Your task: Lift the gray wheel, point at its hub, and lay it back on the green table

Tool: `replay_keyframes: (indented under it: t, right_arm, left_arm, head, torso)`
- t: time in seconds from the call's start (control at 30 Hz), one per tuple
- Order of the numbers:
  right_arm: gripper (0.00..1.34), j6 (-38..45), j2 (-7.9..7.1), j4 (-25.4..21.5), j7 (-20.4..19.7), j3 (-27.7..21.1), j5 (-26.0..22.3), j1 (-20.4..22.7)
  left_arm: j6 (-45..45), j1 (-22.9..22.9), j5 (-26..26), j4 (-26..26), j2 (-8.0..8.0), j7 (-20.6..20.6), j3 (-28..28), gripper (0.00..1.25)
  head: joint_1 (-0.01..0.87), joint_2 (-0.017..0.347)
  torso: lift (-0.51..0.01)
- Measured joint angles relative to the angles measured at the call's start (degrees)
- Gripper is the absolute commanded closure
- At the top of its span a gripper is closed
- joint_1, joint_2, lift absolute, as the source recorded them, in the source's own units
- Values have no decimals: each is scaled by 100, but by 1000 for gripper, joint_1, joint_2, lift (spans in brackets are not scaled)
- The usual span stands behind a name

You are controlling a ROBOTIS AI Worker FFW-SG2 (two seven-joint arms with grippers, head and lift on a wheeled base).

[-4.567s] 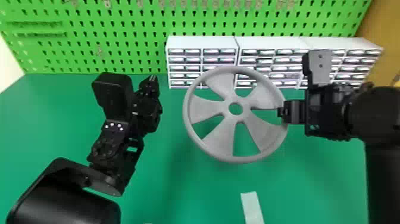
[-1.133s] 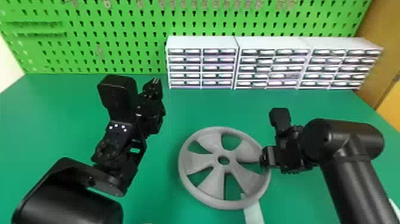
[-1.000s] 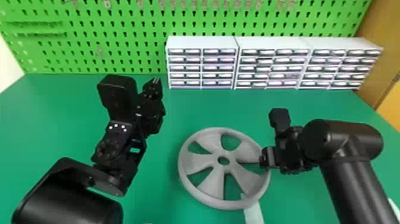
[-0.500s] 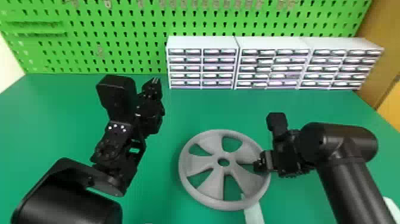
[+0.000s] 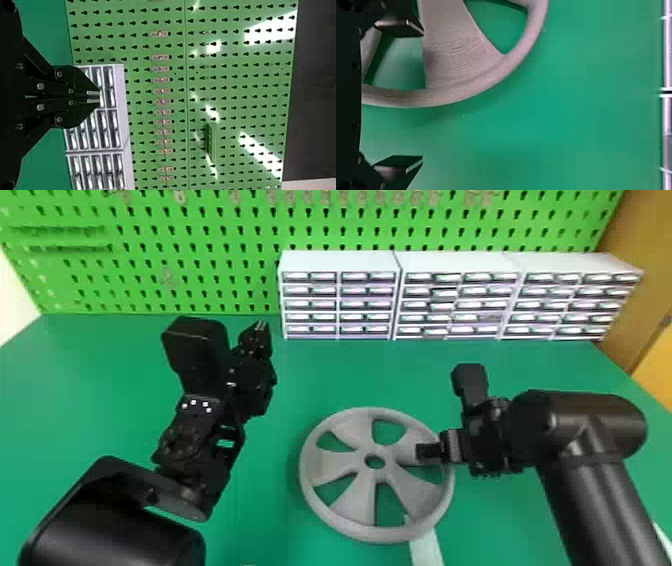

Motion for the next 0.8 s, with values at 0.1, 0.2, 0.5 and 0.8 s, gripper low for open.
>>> replay_keyframes:
  t: [0.1,0.2,0.5,0.8]
  right_arm:
    - [101,-7,1,-152,0,-33,5,15]
    - [99,-52,-1,-322,1,-72,4,48]
    - [104,-710,-15,-877,1,-240,-120,334]
    - [104,-2224,-254,-1202,1,-192,-615,794]
  left_arm:
    - [0,4,-1,0,0,0,0,1194]
    - [1,5,-5,1,0,0,2,1194]
    - [1,5,-9,8,-2,4,16,1194]
    - [1,12,-9,8,-9,17,26,1194]
  head:
    - [692,48]
    - [692,48]
    - [692,48]
    - [692,48]
  torso:
    - [-93]
    - [-93]
    - [-93]
    - [-93]
